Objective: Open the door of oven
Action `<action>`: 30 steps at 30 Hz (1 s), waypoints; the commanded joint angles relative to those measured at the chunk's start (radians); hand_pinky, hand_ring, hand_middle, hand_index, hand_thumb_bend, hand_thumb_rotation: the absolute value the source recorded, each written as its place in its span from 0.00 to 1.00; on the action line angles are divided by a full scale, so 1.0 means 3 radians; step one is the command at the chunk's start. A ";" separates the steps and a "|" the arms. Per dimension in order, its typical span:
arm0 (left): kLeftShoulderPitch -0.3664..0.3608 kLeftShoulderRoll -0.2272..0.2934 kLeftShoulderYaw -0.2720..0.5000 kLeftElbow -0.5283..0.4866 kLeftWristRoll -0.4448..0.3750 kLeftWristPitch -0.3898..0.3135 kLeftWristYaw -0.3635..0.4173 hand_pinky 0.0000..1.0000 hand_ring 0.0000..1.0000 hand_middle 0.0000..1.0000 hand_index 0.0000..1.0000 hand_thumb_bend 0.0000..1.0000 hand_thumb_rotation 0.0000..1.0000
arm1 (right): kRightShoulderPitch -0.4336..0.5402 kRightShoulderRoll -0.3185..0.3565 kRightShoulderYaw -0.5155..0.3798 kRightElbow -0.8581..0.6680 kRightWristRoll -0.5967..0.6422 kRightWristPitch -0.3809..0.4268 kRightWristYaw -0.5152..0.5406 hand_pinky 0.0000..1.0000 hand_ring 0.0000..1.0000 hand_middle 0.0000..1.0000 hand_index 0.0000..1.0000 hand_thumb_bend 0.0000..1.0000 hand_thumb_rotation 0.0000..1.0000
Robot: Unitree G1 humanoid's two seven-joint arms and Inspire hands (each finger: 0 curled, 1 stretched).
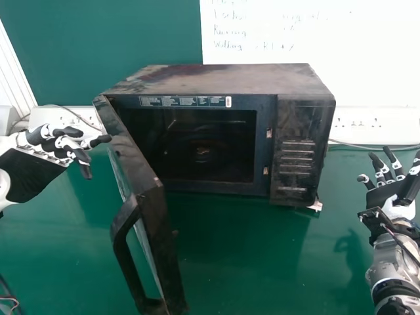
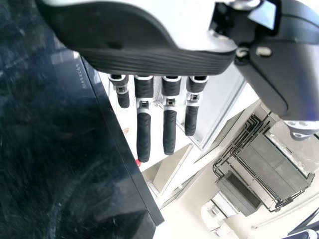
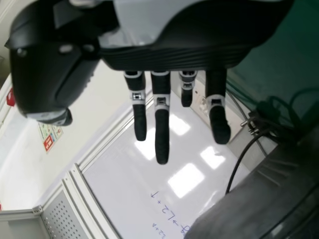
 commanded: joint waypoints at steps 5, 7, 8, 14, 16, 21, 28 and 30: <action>0.0015 0.0006 0.0005 -0.0019 -0.0034 0.0006 -0.0027 0.18 0.30 0.50 0.75 0.74 0.47 | -0.0016 0.0001 -0.0008 -0.0008 0.0010 0.0012 0.0017 0.46 0.54 0.70 0.85 0.98 0.93; 0.0014 0.0005 0.0002 -0.0022 -0.0035 0.0005 -0.0027 0.18 0.30 0.50 0.75 0.74 0.47 | -0.0016 -0.0002 -0.0009 -0.0007 0.0011 0.0014 0.0018 0.46 0.54 0.70 0.85 0.98 0.93; 0.0013 0.0004 0.0001 -0.0022 -0.0034 0.0004 -0.0027 0.18 0.30 0.50 0.75 0.74 0.47 | -0.0016 -0.0003 -0.0010 -0.0007 0.0011 0.0016 0.0019 0.46 0.54 0.70 0.85 0.98 0.93; 0.0010 0.0002 -0.0001 -0.0019 -0.0032 0.0003 -0.0027 0.18 0.30 0.50 0.75 0.74 0.47 | -0.0018 -0.0004 -0.0010 -0.0005 0.0010 0.0017 0.0018 0.46 0.54 0.70 0.85 0.98 0.93; 0.0010 0.0002 -0.0001 -0.0018 -0.0032 0.0003 -0.0027 0.18 0.30 0.50 0.75 0.74 0.47 | -0.0018 -0.0004 -0.0010 -0.0005 0.0010 0.0017 0.0017 0.46 0.54 0.70 0.85 0.98 0.93; -0.0178 -0.0264 0.0964 0.0301 -0.0515 0.0044 0.0035 0.18 0.23 0.41 0.68 0.74 0.72 | -0.0011 -0.0016 -0.0007 -0.0001 -0.0003 0.0005 -0.0017 0.44 0.53 0.69 0.85 0.99 0.93; -0.0373 -0.0399 0.1715 0.0569 -0.0608 0.0471 -0.0027 0.18 0.23 0.34 0.58 0.77 0.59 | -0.0006 -0.0015 0.0002 -0.0007 -0.0016 -0.0012 -0.0033 0.44 0.53 0.69 0.85 0.96 0.95; -0.0454 -0.0482 0.1875 0.0647 -0.0608 0.0544 -0.0027 0.21 0.25 0.37 0.56 0.78 0.65 | -0.0012 -0.0017 -0.0011 -0.0004 0.0000 0.0008 -0.0023 0.44 0.53 0.69 0.85 0.96 0.95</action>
